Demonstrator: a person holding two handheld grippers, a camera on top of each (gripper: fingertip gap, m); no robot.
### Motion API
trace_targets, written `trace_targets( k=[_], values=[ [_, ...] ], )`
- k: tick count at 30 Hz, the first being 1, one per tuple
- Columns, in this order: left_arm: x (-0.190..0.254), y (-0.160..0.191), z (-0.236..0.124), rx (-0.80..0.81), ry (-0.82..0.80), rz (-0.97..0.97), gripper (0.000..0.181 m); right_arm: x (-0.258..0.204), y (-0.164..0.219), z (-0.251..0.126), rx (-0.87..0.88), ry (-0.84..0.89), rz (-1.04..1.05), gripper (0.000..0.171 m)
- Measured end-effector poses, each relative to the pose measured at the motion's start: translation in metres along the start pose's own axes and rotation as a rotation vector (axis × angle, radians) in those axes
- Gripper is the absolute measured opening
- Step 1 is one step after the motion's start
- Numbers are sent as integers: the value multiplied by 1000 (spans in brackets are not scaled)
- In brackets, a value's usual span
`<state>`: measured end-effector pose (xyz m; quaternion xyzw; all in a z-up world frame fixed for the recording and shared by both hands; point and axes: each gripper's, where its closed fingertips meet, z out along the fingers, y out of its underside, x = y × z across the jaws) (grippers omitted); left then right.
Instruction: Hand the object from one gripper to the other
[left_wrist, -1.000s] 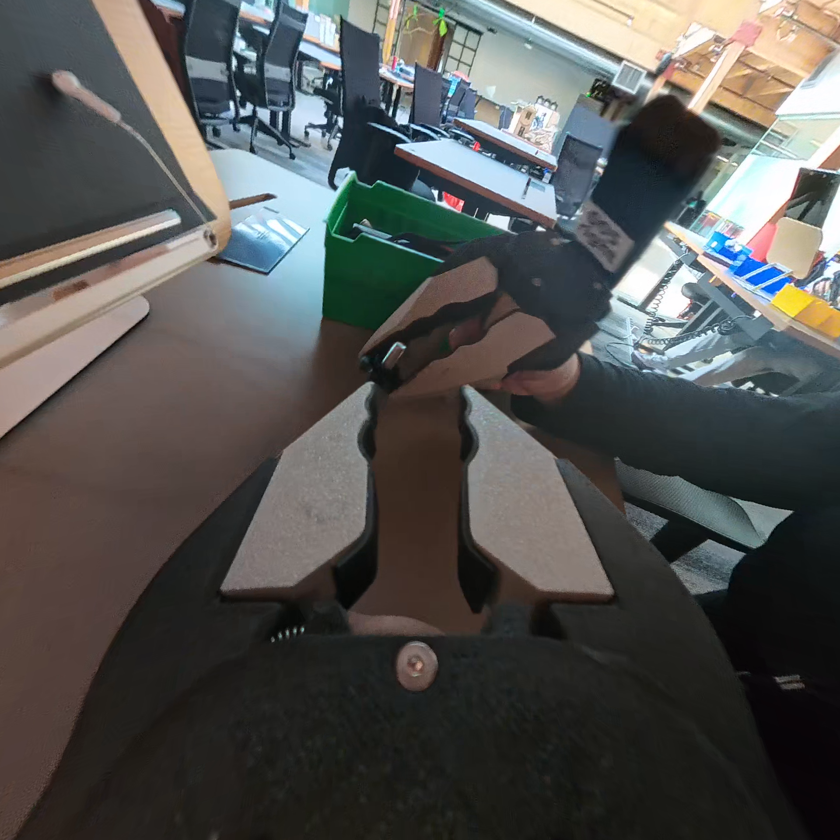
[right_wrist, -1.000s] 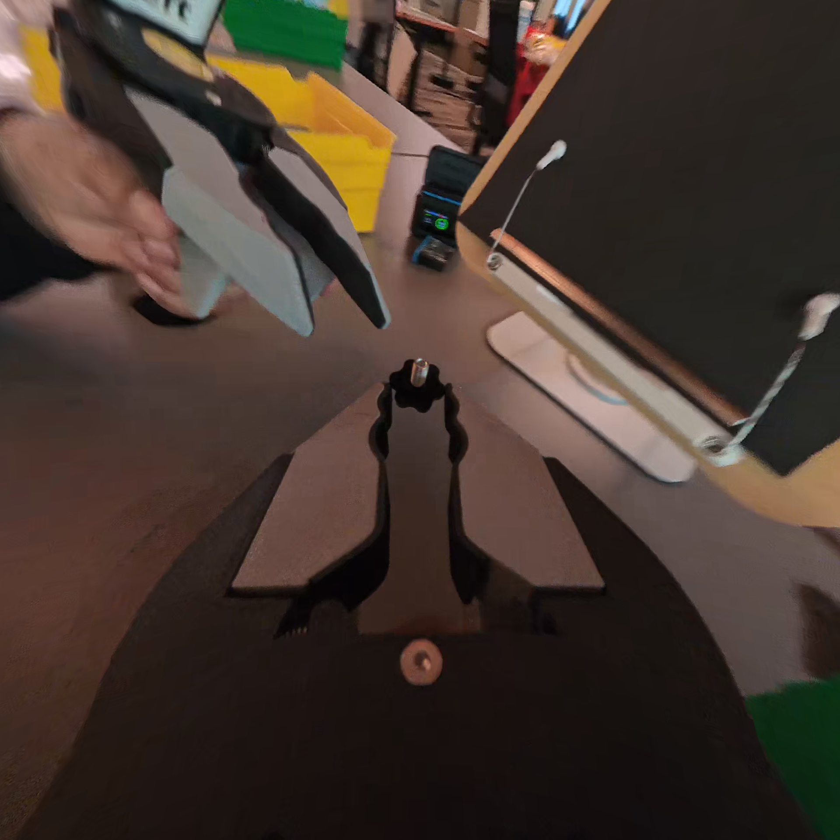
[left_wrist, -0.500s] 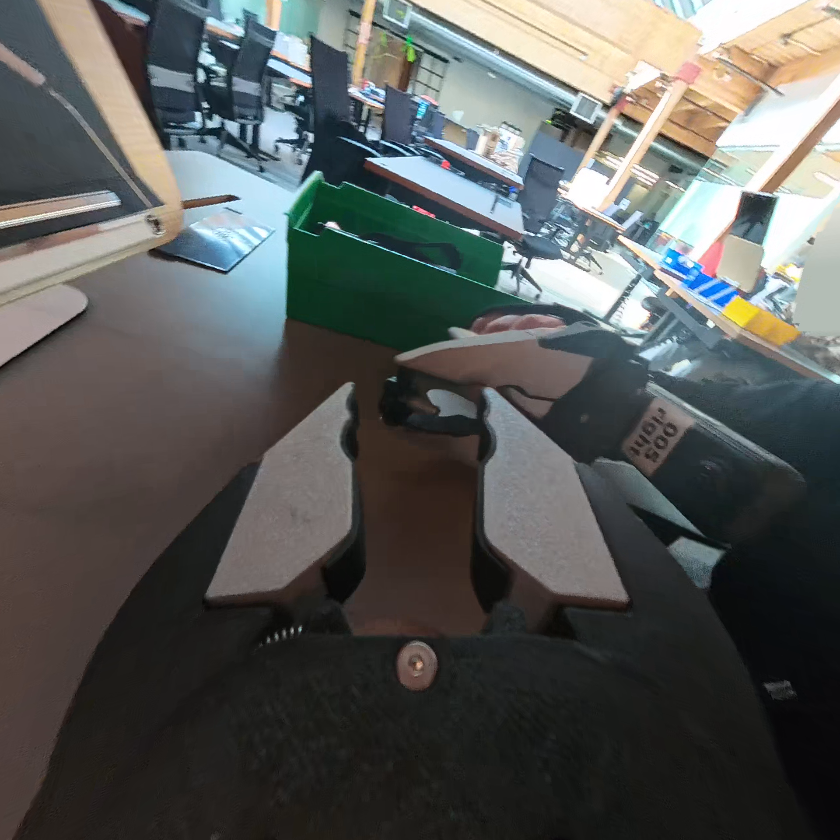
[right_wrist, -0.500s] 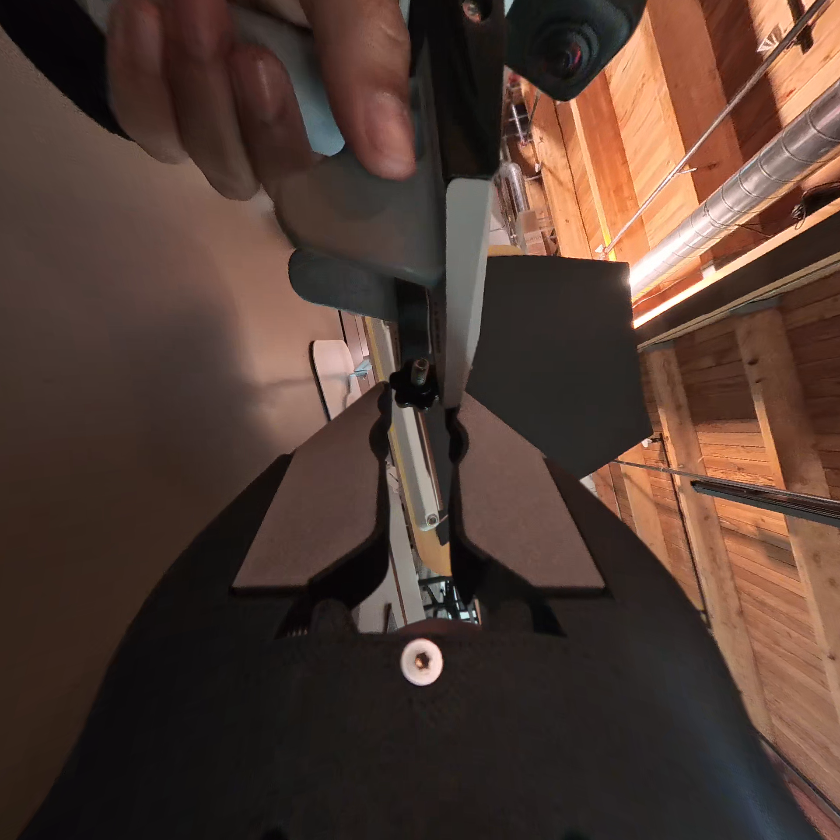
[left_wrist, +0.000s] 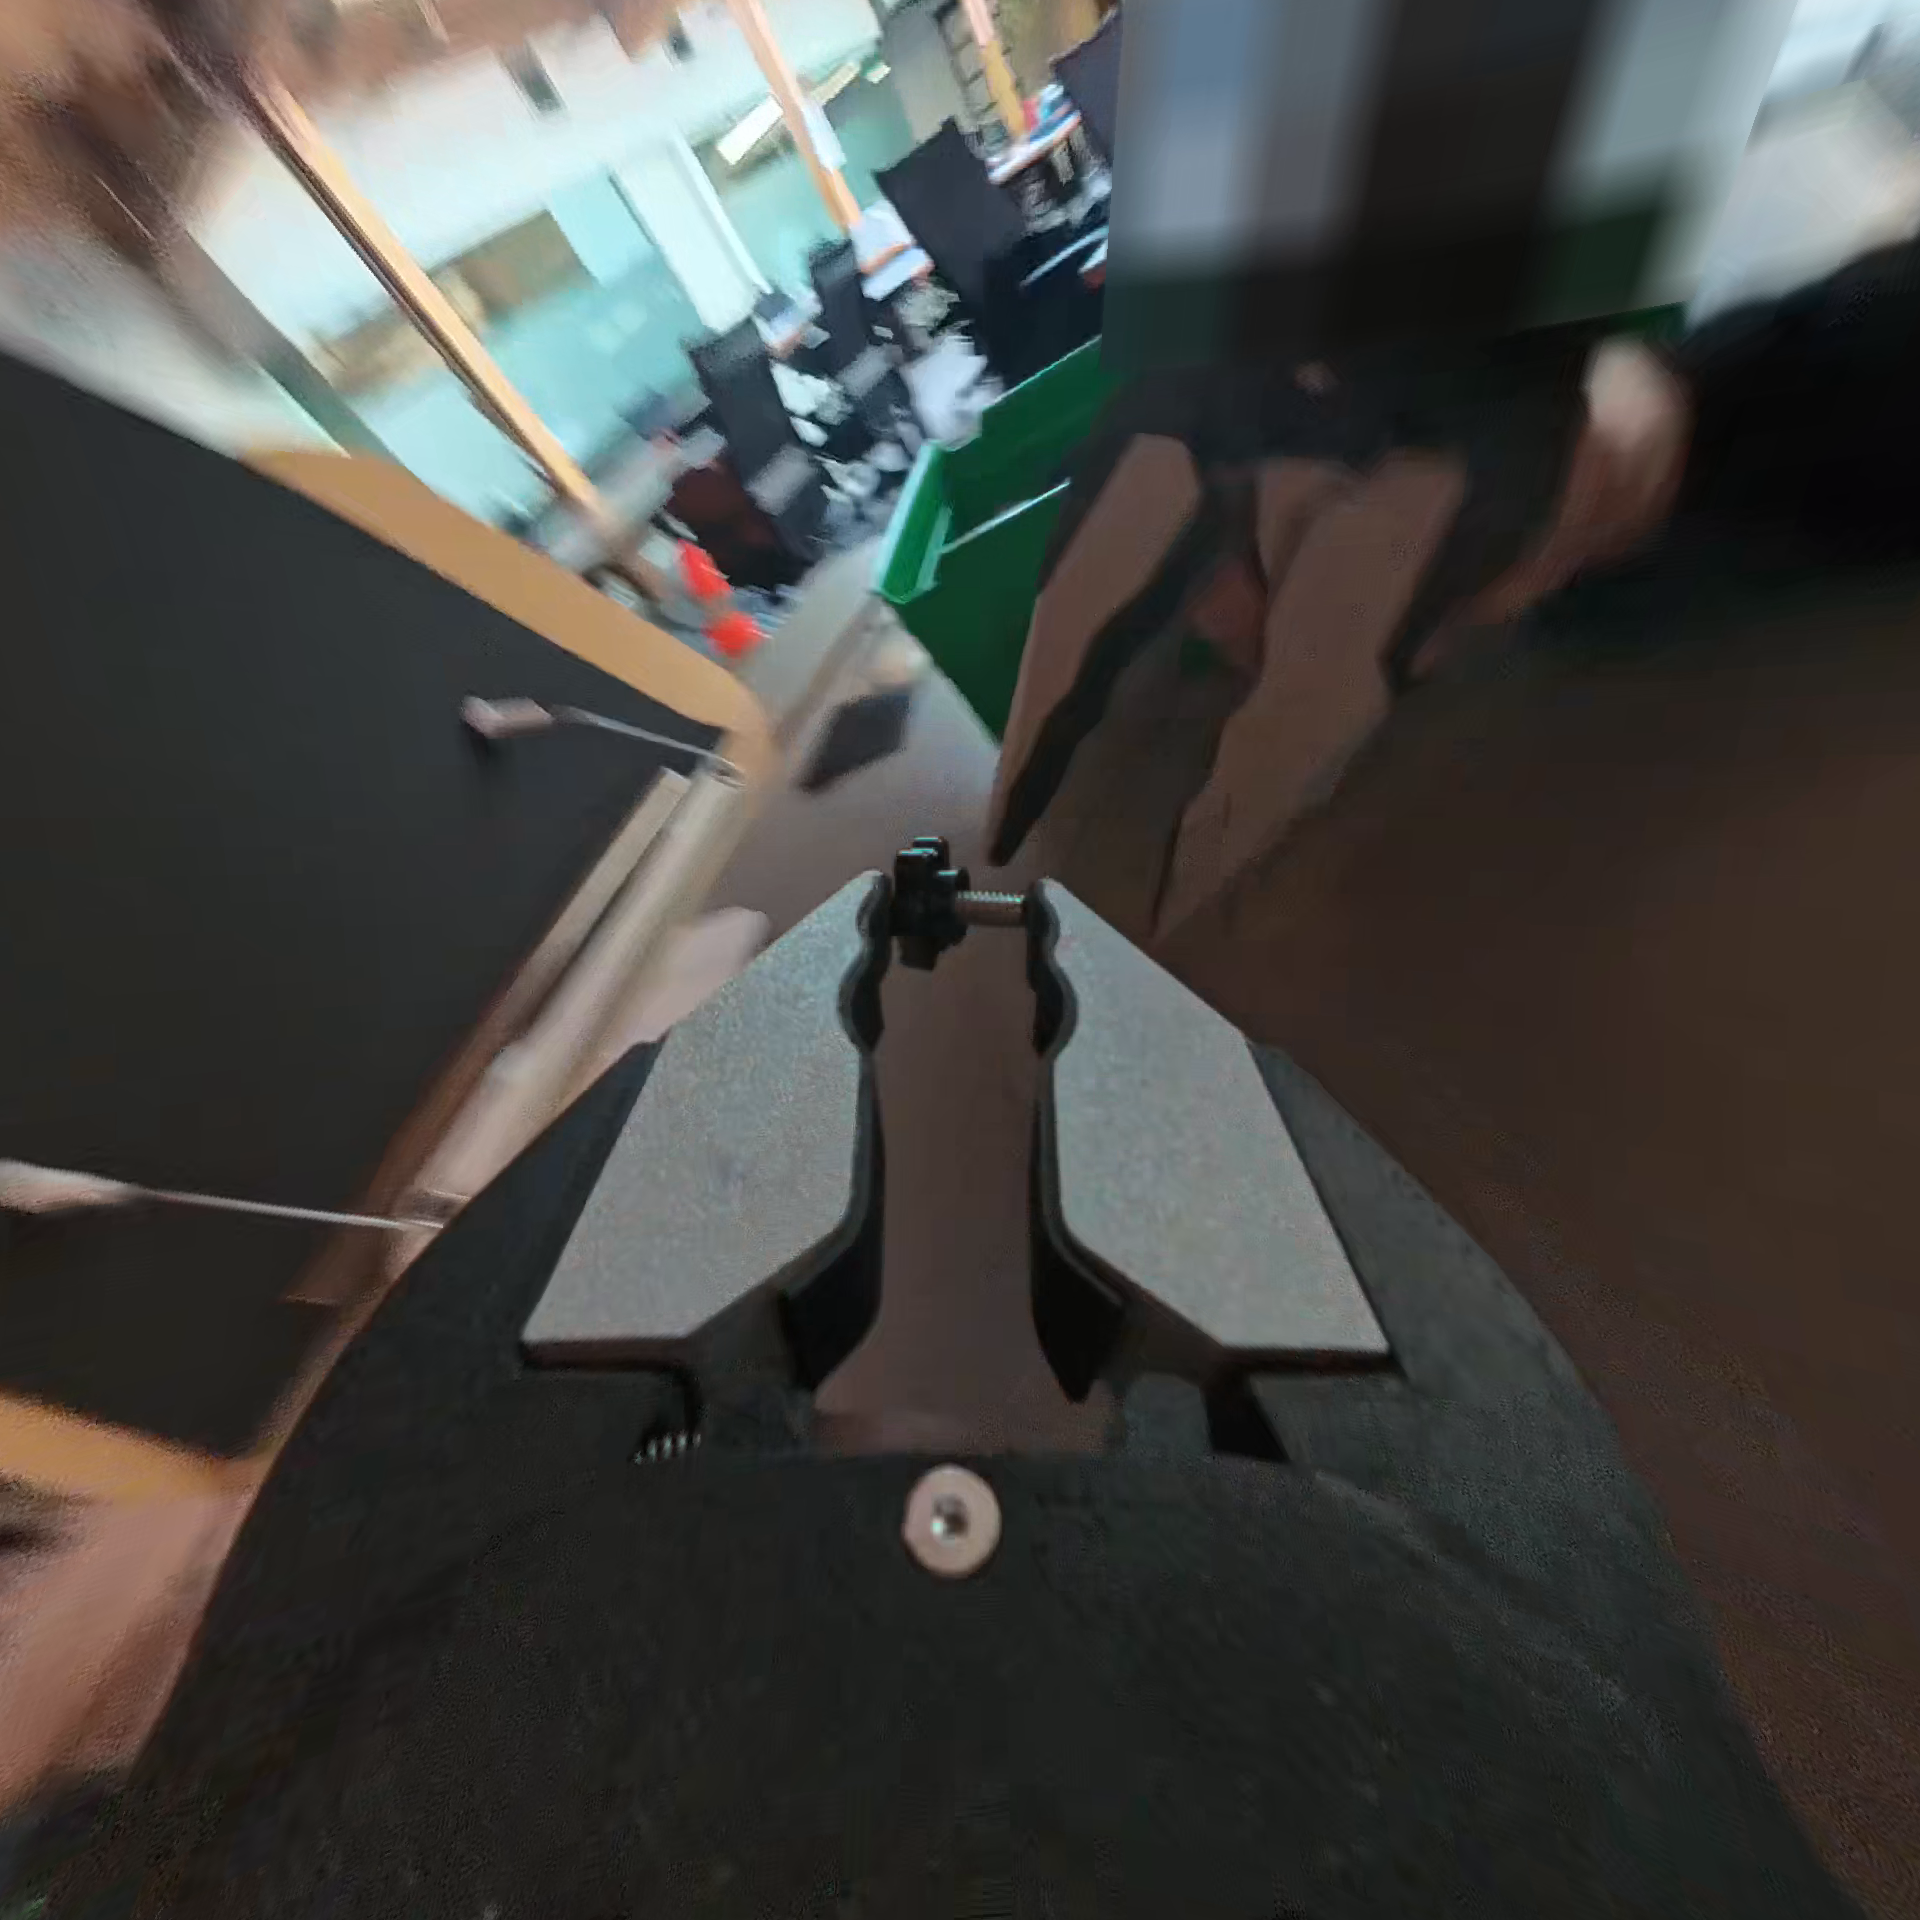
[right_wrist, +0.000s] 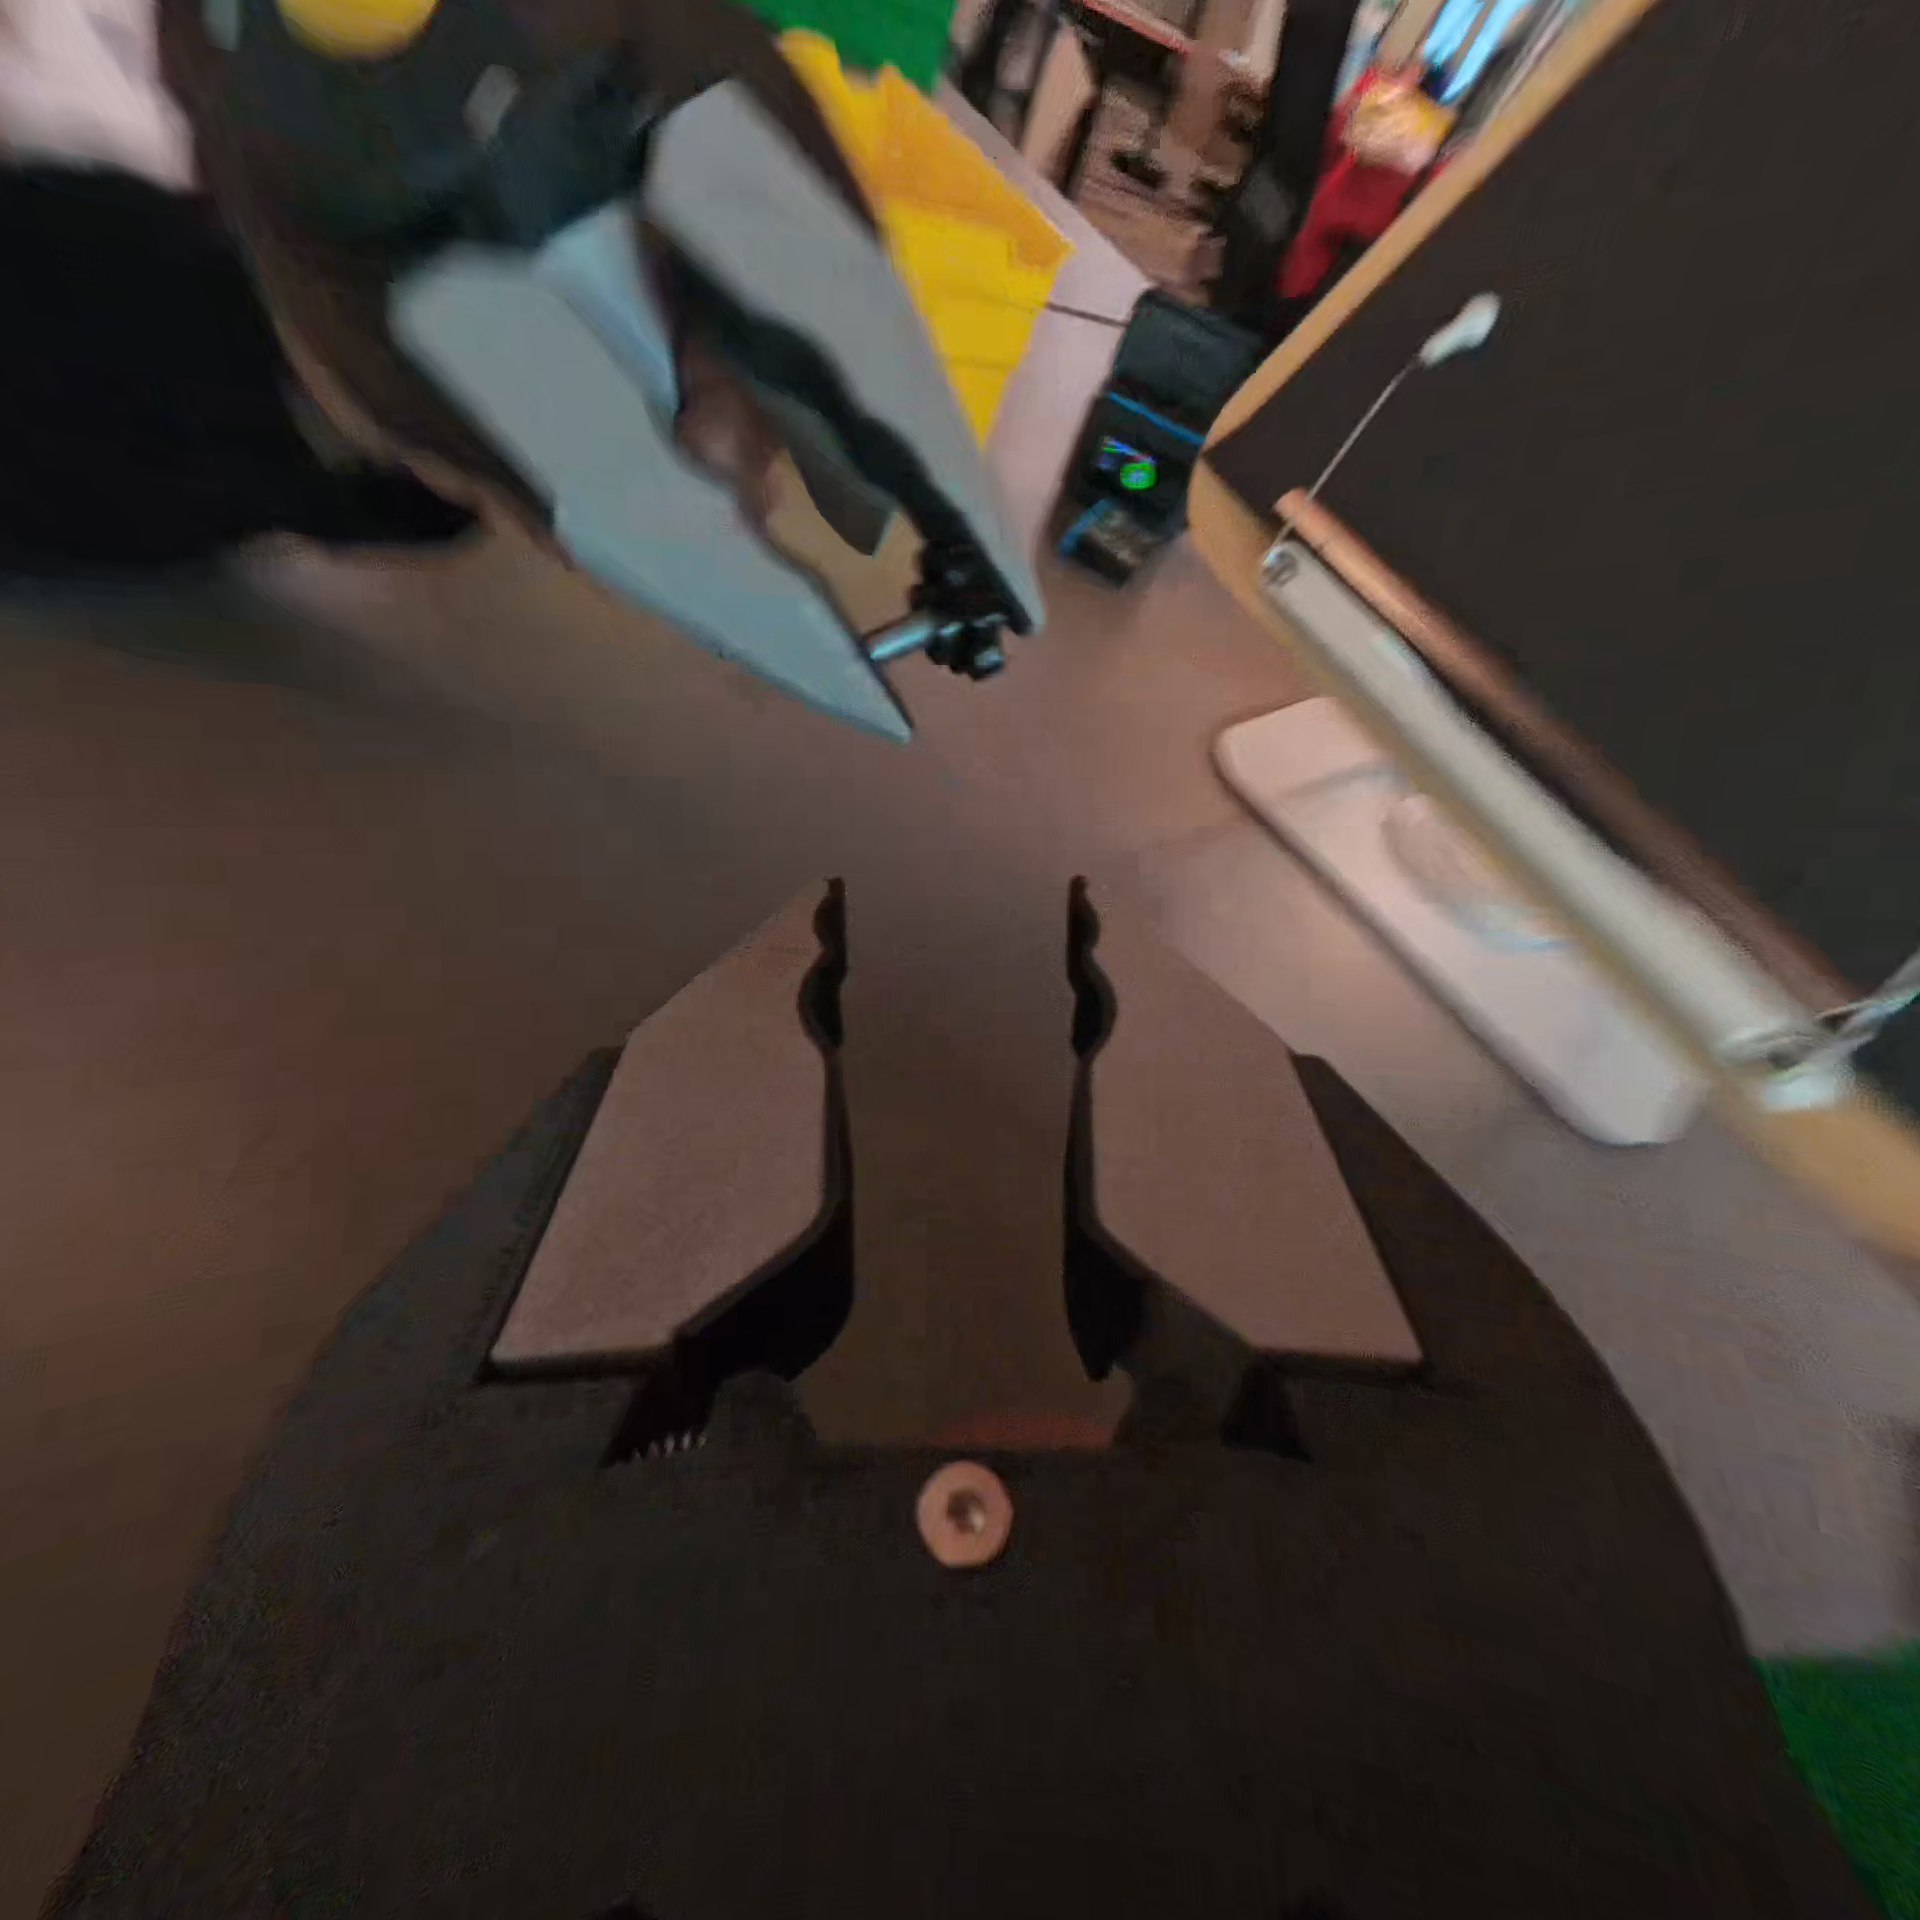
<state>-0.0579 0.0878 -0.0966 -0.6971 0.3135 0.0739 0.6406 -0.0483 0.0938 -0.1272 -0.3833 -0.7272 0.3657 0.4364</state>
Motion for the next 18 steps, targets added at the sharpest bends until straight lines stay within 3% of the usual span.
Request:
trace_targets(
  k=[3, 6, 10, 13, 14, 16, 18],
  values=[
    [-7, 8, -1, -114, -179, 425, 23, -5, -21, -14, 153, -301, 428, 47],
    [5, -2, 4, -88, -235, 664, 23, 1, -38, -26, 277, -439, 652, 45],
    [17, -23, 8, -17, -254, 697, 23, -9, -35, -18, 225, -450, 635, 52],
    [27, -20, 13, -26, -236, 717, 23, -16, -39, -15, 236, -460, 610, 19],
    [25, -18, 13, -34, -243, 716, 23, -16, -39, -14, 229, -457, 613, 19],
    [25, -16, 12, -22, -221, 635, 23, -14, -36, -13, 211, -424, 584, 18],
    [25, -15, 9, 5, -150, 457, 31, -2, -29, -11, 178, -285, 478, 18]
  ],
)
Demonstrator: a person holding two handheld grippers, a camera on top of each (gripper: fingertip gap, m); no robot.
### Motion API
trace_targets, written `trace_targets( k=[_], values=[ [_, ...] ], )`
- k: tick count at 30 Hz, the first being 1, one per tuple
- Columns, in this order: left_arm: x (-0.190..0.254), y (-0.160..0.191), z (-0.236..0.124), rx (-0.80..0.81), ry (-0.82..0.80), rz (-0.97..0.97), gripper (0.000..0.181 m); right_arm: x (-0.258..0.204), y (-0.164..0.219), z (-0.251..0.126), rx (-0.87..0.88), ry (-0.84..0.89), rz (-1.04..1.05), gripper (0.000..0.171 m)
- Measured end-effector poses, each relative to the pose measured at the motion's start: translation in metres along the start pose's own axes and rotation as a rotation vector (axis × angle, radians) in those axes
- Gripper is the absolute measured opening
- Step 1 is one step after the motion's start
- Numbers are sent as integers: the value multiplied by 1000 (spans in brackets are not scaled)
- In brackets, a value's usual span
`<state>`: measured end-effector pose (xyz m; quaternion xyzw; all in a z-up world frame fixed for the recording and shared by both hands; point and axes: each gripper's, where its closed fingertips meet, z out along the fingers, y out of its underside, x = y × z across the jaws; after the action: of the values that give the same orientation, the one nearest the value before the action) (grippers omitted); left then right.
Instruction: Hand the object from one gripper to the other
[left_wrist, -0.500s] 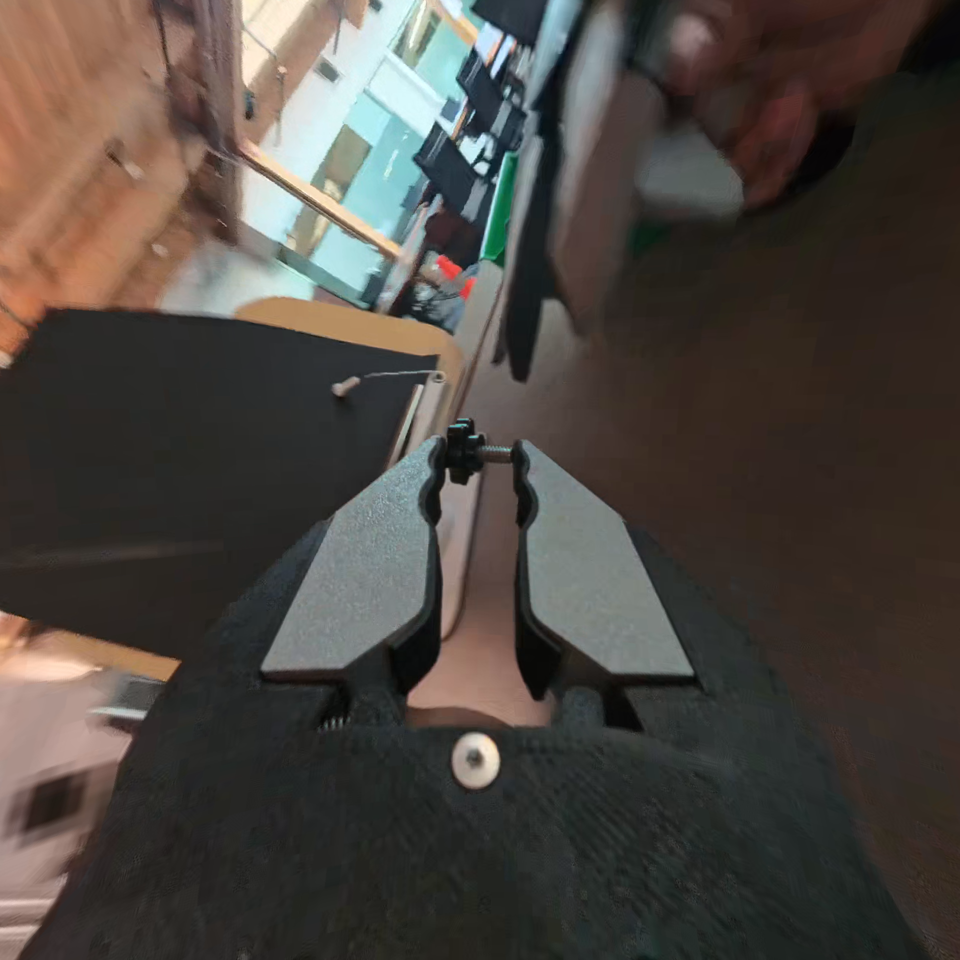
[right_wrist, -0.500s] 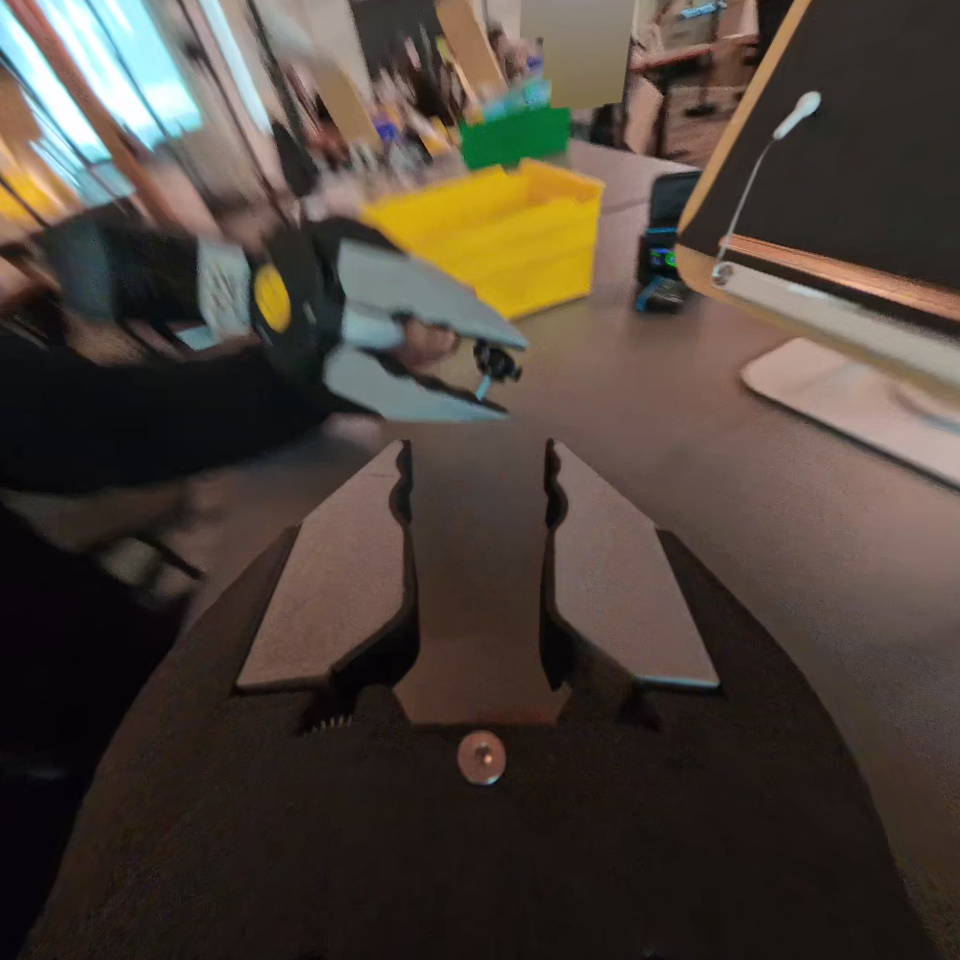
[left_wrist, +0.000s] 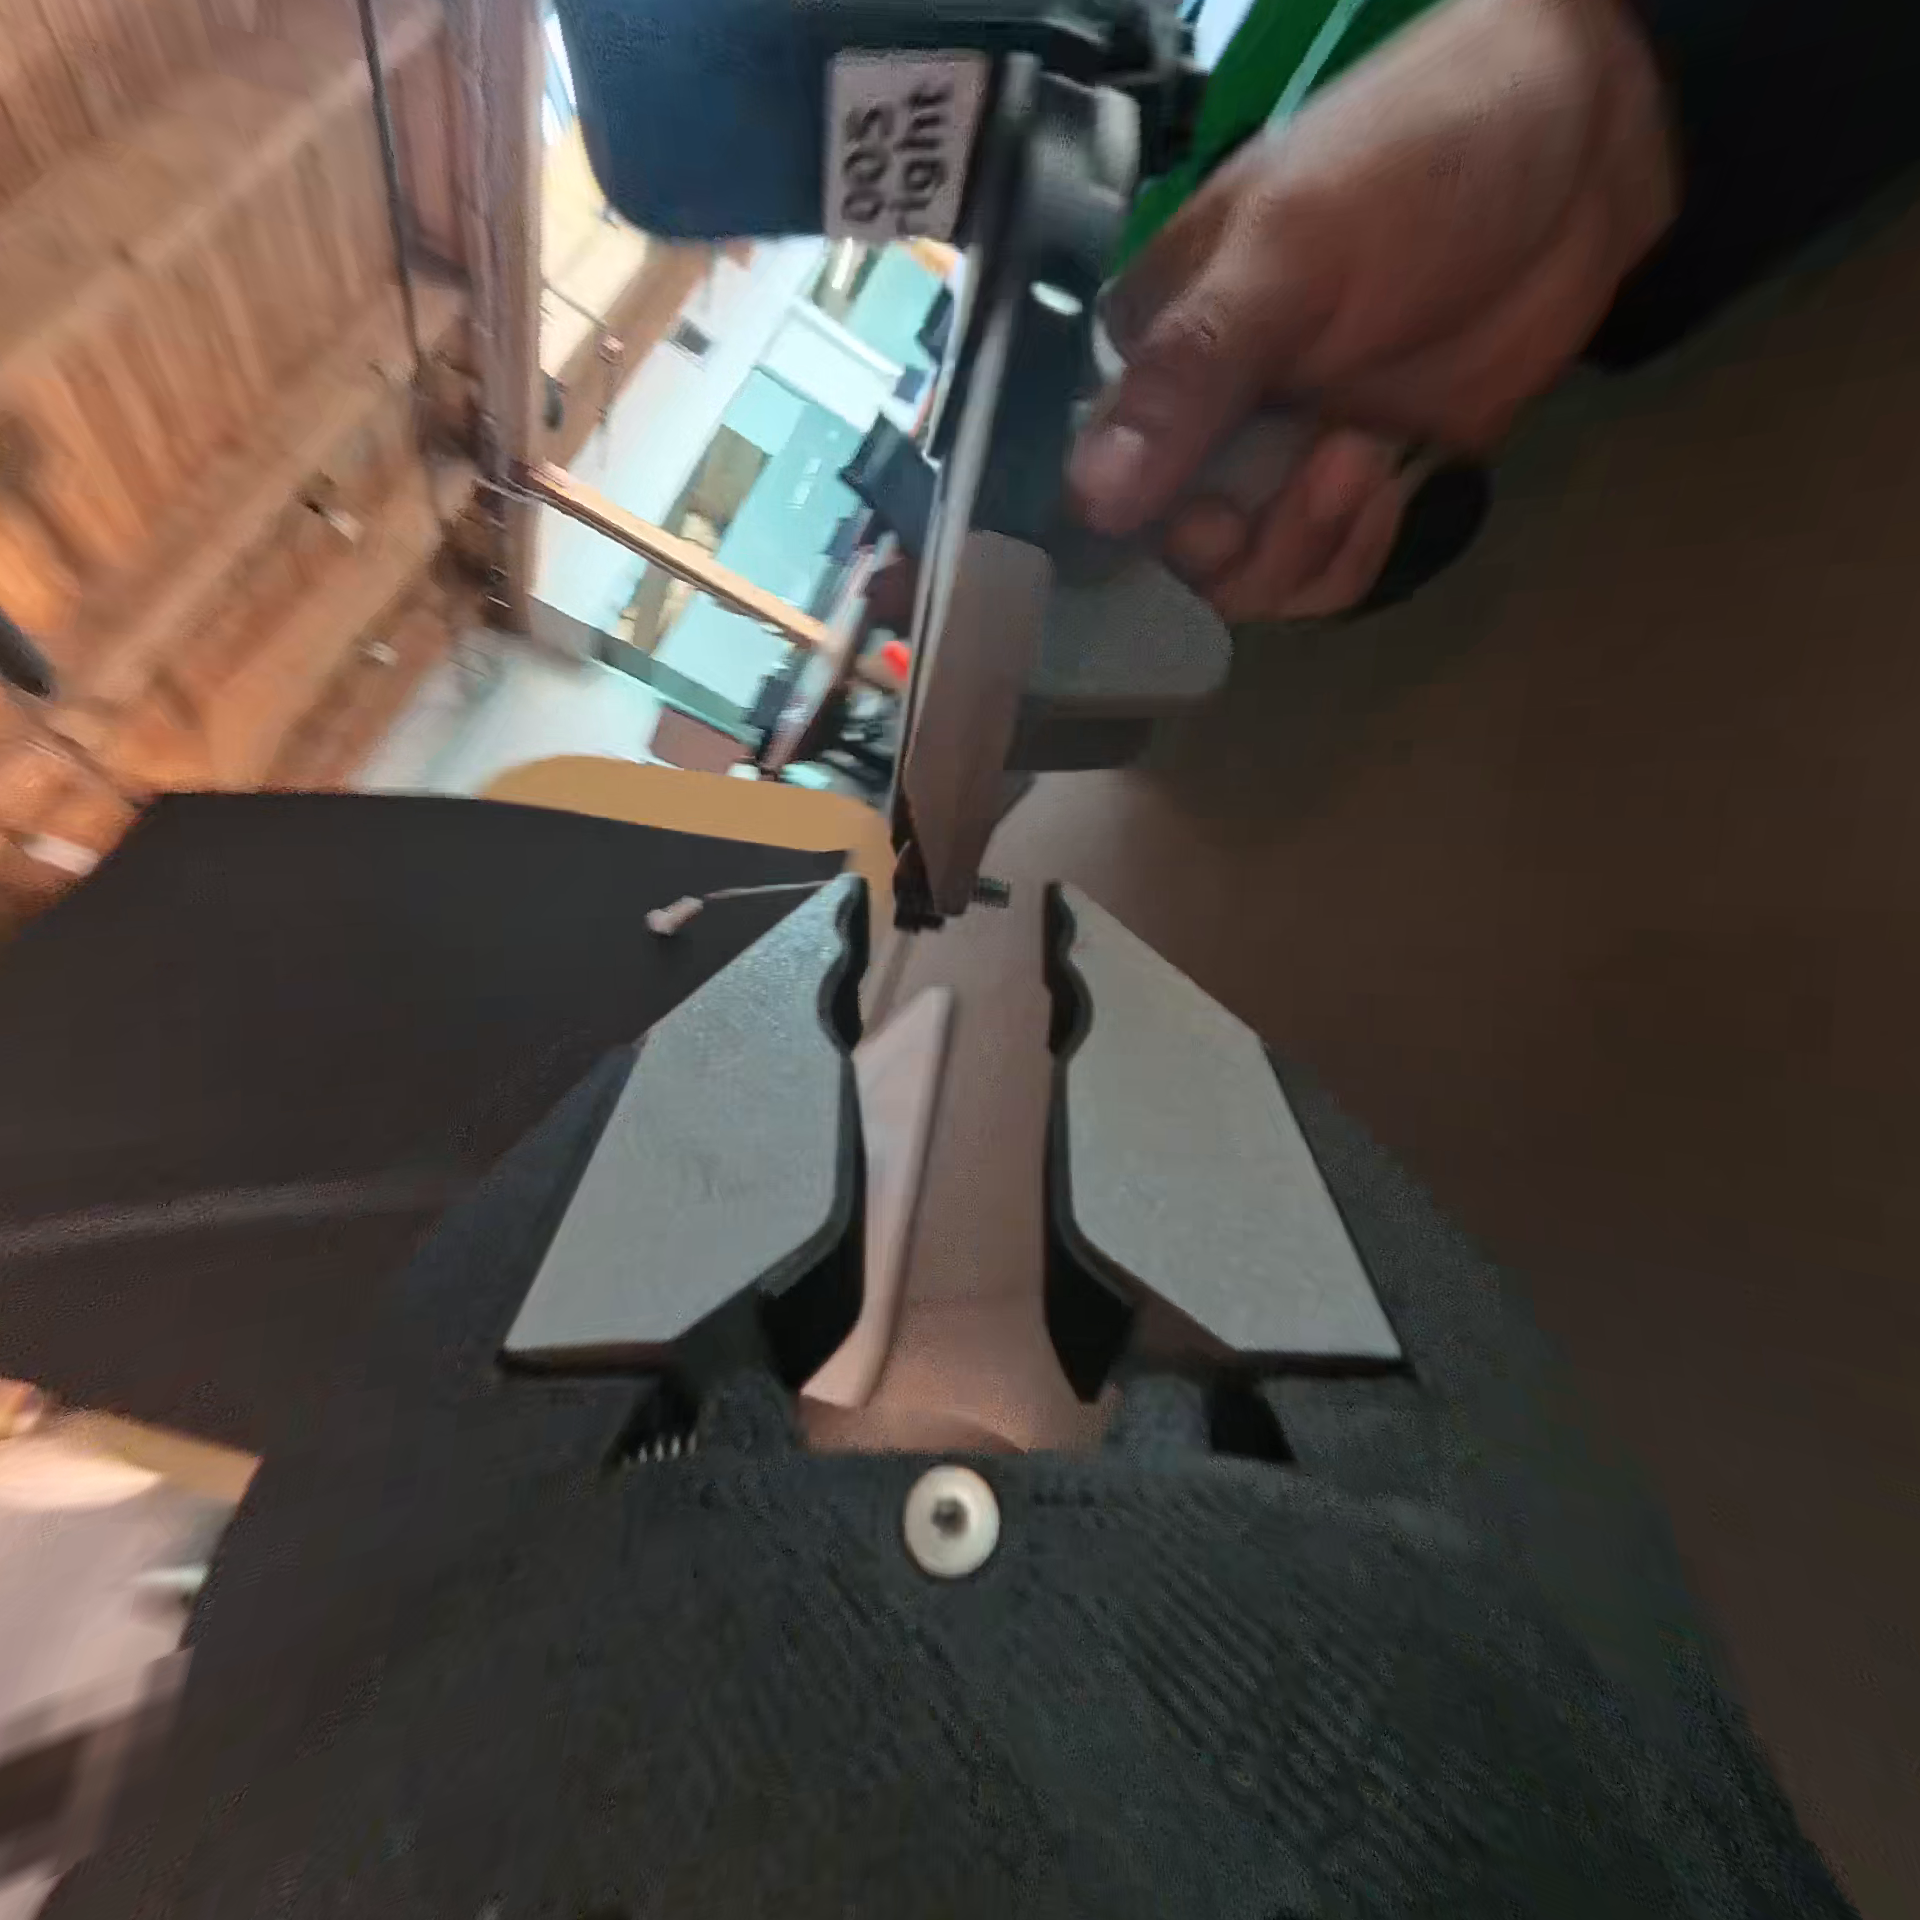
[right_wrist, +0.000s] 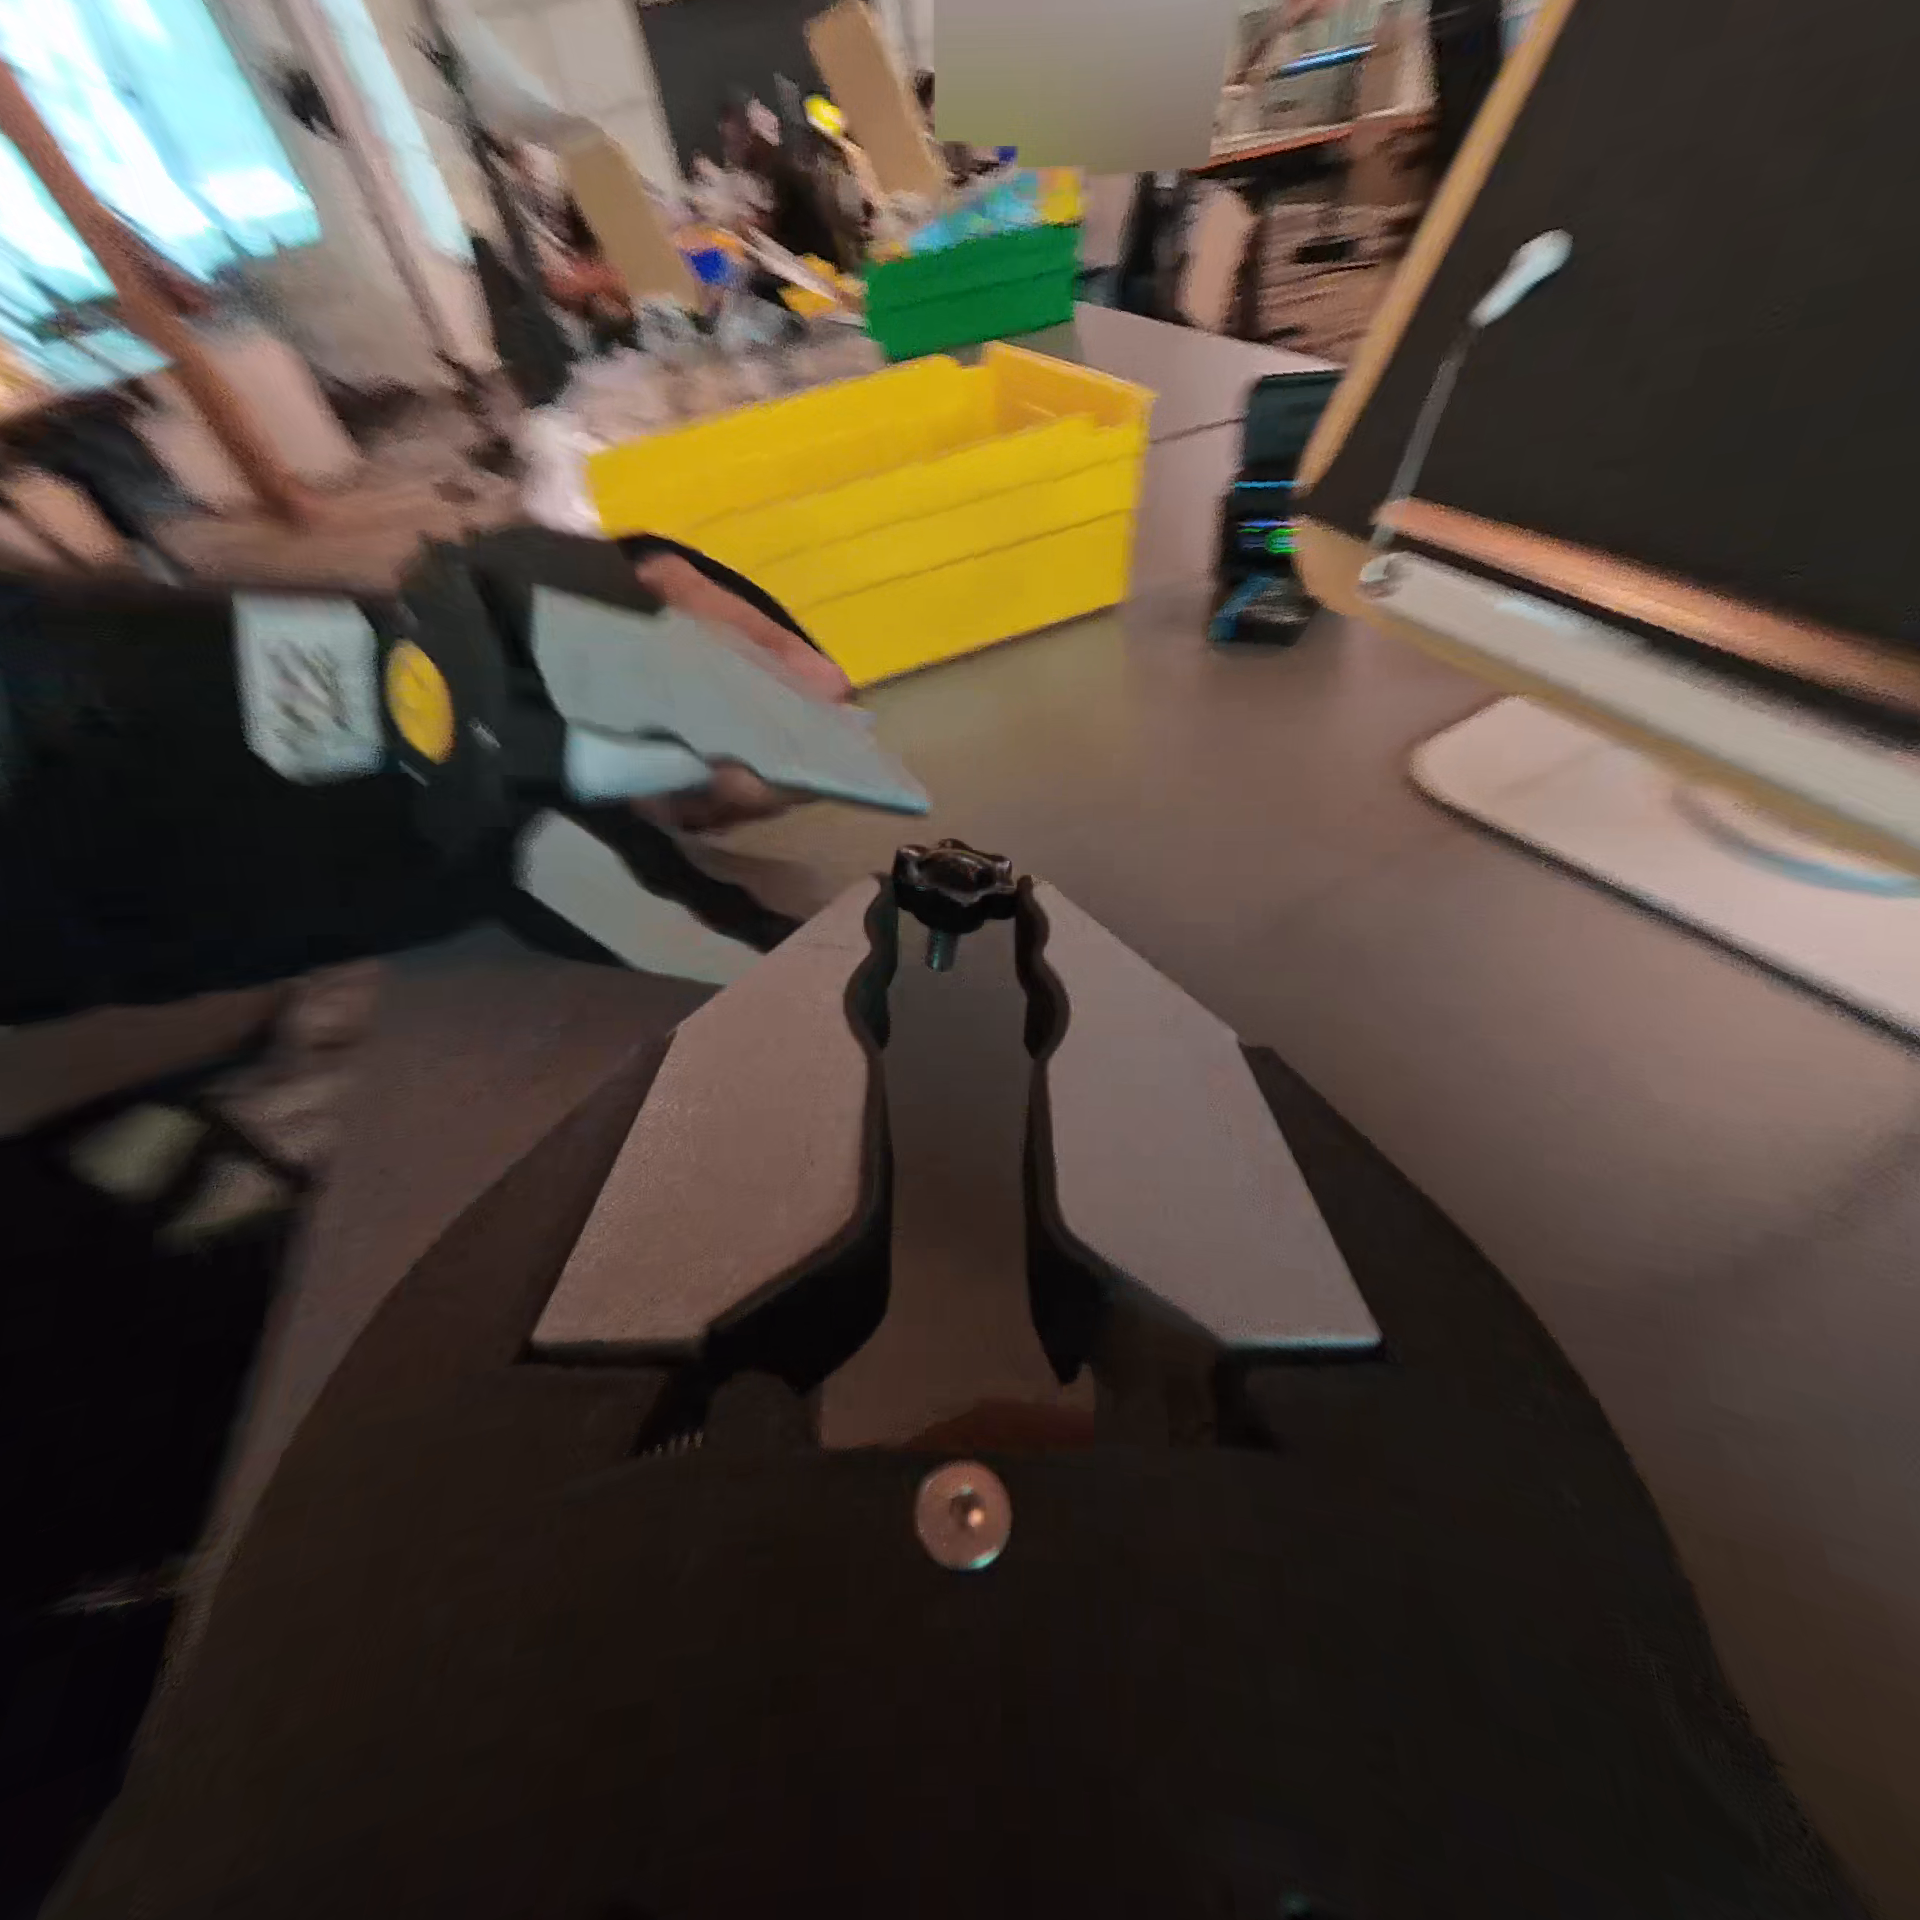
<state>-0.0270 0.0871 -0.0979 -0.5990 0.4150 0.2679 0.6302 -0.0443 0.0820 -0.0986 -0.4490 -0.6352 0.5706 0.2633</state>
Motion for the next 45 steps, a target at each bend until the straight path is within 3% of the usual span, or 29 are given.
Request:
trace_targets(
  k=[6, 11, 16, 18, 20, 27, 34, 43, 44, 45],
  values=[
    [-15, 18, 1, -5, 240, -889, 44, 27, -3, -13, -111, 458, -634, 18],
    [-7, -5, -5, 130, 490, -1255, 51, 14, -1, -4, -158, 593, -1021, 19],
    [8, -16, -12, 166, 659, -1346, 50, -23, -6, 7, -64, 540, -1218, 18],
    [8, -27, -19, 234, 726, -1358, 30, -34, -5, 11, -26, 500, -1228, 18],
    [8, -29, -21, 250, 747, -1367, 22, -38, -6, 12, -9, 483, -1214, 18],
    [0, -30, -28, 300, 789, -1435, 31, -36, -7, 8, -10, 496, -1234, 18],
    [3, -31, -28, 308, 805, -1453, 21, -42, -7, 10, 10, 485, -1240, 18],
    [0, -35, -35, 352, 849, -1467, 28, -46, -10, 9, 29, 498, -1245, 18],
    [0, -33, -33, 336, 837, -1471, 37, -46, -10, 9, 34, 497, -1242, 18],
    [1, -27, -28, 290, 800, -1479, 66, -47, -11, 8, 46, 498, -1237, 18]
  ],
)
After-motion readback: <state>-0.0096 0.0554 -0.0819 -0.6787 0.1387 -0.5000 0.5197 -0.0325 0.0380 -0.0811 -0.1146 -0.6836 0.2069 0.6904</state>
